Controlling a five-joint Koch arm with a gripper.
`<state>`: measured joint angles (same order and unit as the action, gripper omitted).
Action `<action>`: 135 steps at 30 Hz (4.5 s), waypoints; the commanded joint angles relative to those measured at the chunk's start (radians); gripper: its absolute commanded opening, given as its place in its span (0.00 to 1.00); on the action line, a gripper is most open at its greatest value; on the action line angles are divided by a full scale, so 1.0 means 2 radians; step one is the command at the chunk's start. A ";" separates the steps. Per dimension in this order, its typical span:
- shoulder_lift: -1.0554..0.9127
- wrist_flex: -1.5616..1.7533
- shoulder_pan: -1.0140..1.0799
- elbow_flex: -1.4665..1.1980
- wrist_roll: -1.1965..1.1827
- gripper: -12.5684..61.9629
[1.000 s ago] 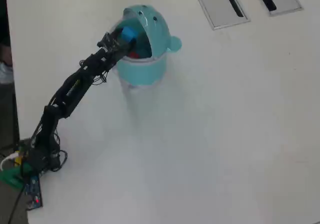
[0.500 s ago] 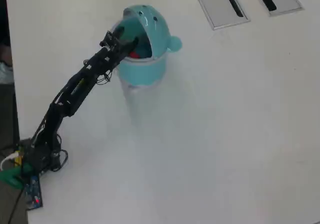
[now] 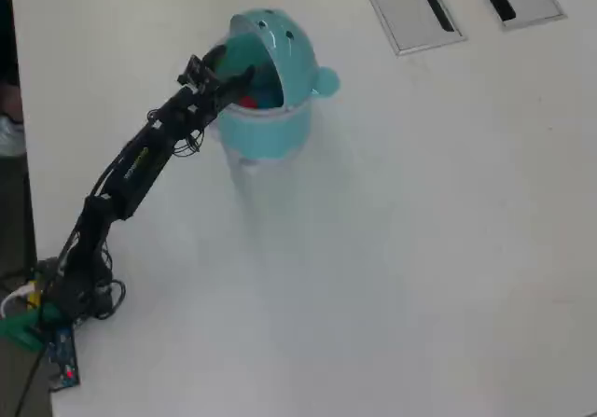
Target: Grasp RGB lego blocks and put them in the bin one by one.
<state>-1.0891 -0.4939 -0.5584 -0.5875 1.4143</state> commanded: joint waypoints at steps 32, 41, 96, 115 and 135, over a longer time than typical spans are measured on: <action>-0.319 0.002 0.058 -0.299 -0.099 0.61; -0.391 0.031 0.077 -0.393 -0.155 0.61; -0.631 0.492 0.240 -1.010 -0.414 0.60; -0.634 0.615 0.258 -1.193 -0.451 0.60; -0.634 0.665 0.274 -1.290 -0.490 0.60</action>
<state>-2.2887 0.6780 -0.0184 -3.0956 0.4694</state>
